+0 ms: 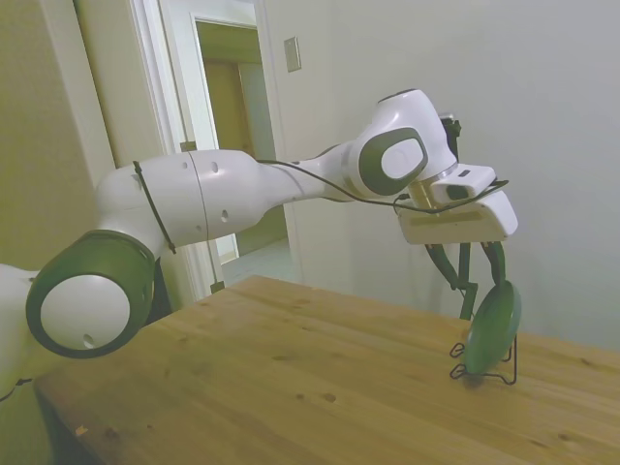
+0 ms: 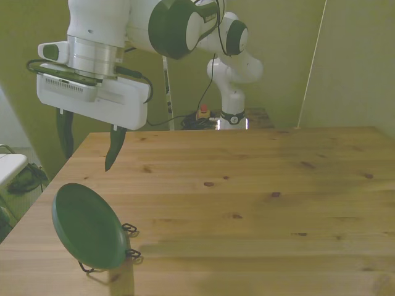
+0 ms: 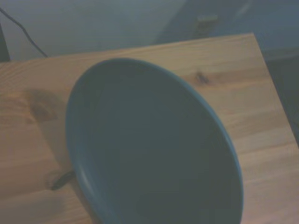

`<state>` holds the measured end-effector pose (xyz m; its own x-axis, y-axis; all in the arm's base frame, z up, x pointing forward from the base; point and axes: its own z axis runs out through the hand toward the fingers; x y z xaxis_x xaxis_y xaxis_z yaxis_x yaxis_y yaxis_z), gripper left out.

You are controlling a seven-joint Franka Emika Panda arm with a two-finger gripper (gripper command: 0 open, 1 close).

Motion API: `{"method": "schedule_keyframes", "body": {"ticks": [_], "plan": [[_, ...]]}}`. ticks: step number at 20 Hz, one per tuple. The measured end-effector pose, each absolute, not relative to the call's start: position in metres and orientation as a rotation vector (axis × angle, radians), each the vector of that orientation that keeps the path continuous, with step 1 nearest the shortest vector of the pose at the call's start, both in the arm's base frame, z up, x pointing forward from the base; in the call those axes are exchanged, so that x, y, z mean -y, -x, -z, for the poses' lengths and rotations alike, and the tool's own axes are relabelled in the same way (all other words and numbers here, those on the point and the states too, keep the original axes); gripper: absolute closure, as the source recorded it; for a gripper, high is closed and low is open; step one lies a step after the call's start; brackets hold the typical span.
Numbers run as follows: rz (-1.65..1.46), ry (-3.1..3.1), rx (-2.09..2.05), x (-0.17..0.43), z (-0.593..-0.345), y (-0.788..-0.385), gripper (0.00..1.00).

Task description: Unload the plate

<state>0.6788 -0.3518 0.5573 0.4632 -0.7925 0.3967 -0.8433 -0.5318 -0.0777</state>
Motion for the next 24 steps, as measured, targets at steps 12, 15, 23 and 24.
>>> {"method": "schedule_keyframes", "body": {"ticks": [12,15,23,24], "plan": [[-0.721,-2.515,1.399,0.385,-0.513,-0.707,0.0],[-0.731,-2.482,1.408,0.38,-0.504,-0.714,1.0],[-0.715,-2.365,1.428,0.378,-0.503,-0.716,1.0],[-0.714,-2.354,1.427,0.378,-0.501,-0.717,1.0]]}}
